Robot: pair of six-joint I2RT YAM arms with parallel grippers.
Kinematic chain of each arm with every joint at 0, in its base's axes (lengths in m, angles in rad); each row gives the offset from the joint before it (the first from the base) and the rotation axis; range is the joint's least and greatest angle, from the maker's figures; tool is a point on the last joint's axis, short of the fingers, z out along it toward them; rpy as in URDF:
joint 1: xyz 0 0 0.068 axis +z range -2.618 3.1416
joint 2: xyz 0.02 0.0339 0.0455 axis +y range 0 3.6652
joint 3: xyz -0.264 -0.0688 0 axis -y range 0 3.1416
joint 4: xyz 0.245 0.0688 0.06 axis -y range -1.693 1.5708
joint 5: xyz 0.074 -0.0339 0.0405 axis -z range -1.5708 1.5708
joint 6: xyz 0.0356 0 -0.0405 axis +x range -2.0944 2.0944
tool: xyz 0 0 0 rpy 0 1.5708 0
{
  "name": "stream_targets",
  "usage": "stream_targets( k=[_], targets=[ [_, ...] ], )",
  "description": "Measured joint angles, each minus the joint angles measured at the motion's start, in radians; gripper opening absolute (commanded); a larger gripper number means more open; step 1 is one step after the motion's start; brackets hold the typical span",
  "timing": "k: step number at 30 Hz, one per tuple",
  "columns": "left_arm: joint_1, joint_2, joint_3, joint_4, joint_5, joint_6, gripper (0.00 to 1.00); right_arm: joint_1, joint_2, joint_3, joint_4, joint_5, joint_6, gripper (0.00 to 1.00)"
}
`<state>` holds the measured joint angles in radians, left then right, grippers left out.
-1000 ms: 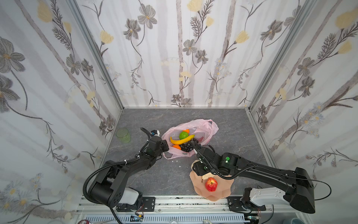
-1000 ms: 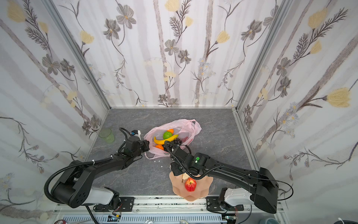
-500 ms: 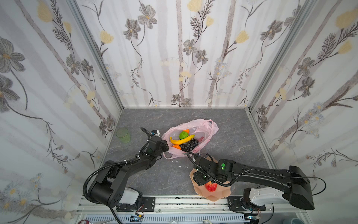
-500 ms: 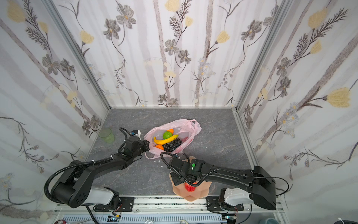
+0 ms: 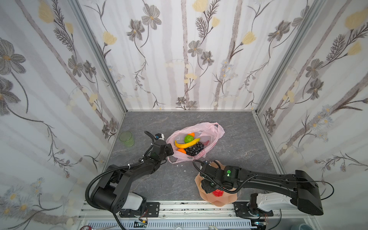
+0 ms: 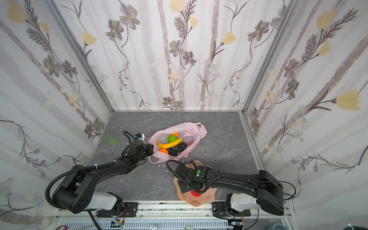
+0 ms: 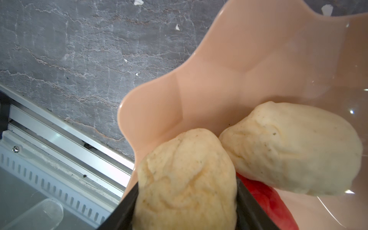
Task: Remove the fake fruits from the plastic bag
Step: 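Carry the pale pear with the right gripper over the peach bowl, then lower the pear into the bowl and open the right gripper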
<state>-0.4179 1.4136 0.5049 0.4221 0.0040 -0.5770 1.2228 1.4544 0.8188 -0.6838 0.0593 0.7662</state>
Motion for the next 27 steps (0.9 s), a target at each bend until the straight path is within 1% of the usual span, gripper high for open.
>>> stream_targets(
  k=[7,13,17,20,27],
  targets=[
    [0.0,0.0,0.0,0.0,0.0,0.0,0.07,0.001,0.005,-0.014,0.0,0.004,0.01,0.63],
    [0.0,0.0,0.0,0.0,0.0,0.0,0.07,0.001,0.012,-0.015,0.0,0.012,0.011,0.68],
    [0.0,0.0,0.0,0.0,0.0,0.0,0.07,0.001,0.003,-0.015,-0.006,0.026,0.011,0.75],
    [0.0,0.0,0.0,0.0,0.0,0.0,0.07,0.001,-0.006,-0.014,-0.019,0.033,0.011,0.78],
    [0.0,0.0,0.0,0.0,0.0,0.0,0.07,0.001,-0.014,0.028,-0.063,0.076,0.01,0.79]
  ],
)
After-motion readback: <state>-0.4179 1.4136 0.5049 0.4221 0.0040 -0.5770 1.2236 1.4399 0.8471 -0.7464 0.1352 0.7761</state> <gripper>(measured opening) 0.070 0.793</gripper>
